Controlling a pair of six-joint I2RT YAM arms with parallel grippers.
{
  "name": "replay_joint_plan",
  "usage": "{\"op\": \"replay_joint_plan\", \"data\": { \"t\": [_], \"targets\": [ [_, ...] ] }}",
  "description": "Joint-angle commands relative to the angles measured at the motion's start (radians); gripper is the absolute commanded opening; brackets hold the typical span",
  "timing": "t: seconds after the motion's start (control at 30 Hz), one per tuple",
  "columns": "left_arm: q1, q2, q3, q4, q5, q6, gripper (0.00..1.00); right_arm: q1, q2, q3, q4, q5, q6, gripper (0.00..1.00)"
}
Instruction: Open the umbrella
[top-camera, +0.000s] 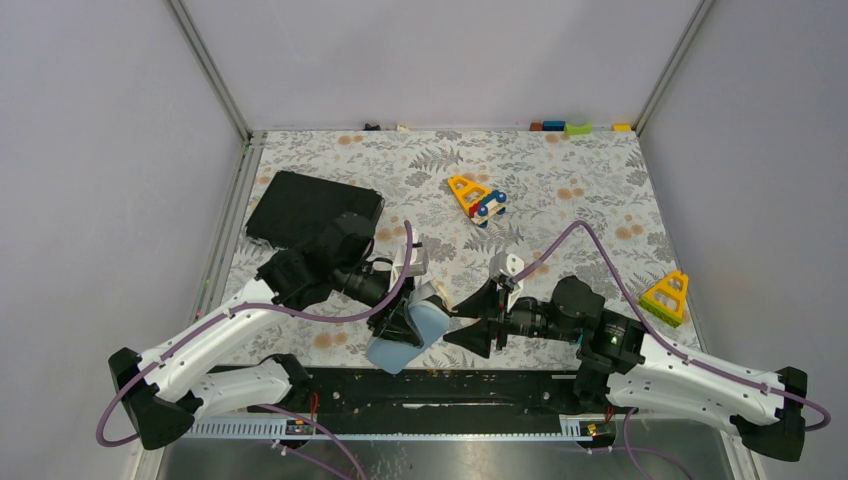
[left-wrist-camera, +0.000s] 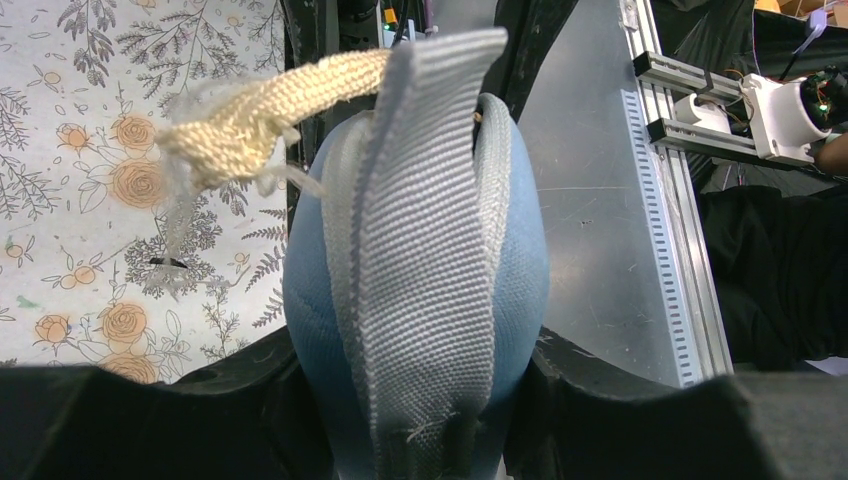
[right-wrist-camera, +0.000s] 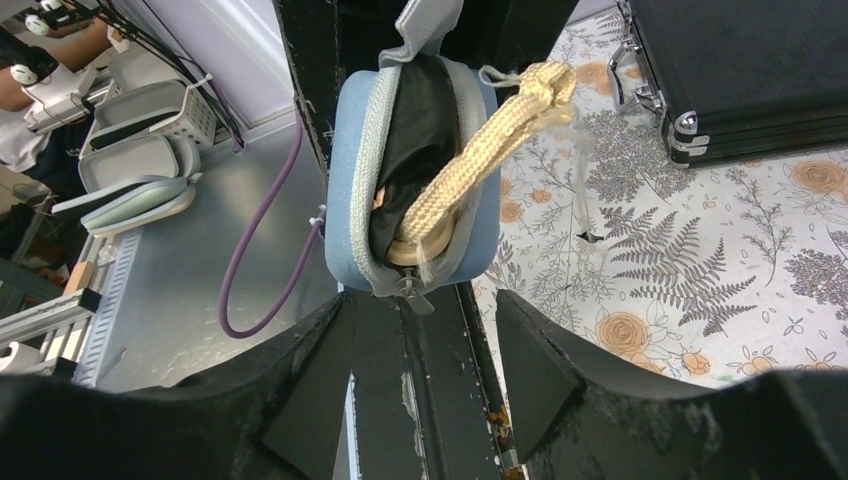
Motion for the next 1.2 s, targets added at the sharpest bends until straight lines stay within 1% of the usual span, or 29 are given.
{"op": "replay_joint_plan", "data": {
  "t": [0.0, 0.2, 0.6, 0.8, 0.97, 1.03, 1.13, 1.17],
  "targets": [
    [-0.004, -0.004, 0.005, 0.079, 0.086, -0.001, 0.21, -0.003, 0.013, 0.06, -0.02, 0.0, -0.046, 0.6],
    [-0.003, -0.003, 0.003, 0.081, 0.106, 0.0, 0.21, -0.002, 0.033, 0.072, -0.029, -0.008, -0.055, 0.56],
    [-0.004, 0.004, 0.003, 0.08, 0.095, -0.004, 0.21, -0.002, 0.023, 0.088, -0.043, -0.021, -0.067, 0.5],
    [-0.003, 0.011, 0.003, 0.081, 0.093, -0.006, 0.21, -0.002, 0.034, 0.097, -0.046, -0.034, -0.07, 0.44],
    [-0.004, 0.013, 0.003, 0.08, 0.077, -0.006, 0.21, -0.002, 0.034, 0.099, -0.047, -0.043, -0.073, 0.27],
    [-0.003, 0.013, 0.002, 0.08, 0.073, -0.007, 0.21, -0.003, 0.035, 0.099, -0.051, -0.043, -0.075, 0.18],
    [-0.003, 0.012, 0.003, 0.08, 0.072, -0.006, 0.21, -0.002, 0.037, 0.096, -0.055, -0.044, -0.077, 0.01],
    [-0.004, 0.012, 0.003, 0.08, 0.073, -0.006, 0.21, -0.002, 0.037, 0.095, -0.058, -0.045, -0.078, 0.0]
  ]
}}
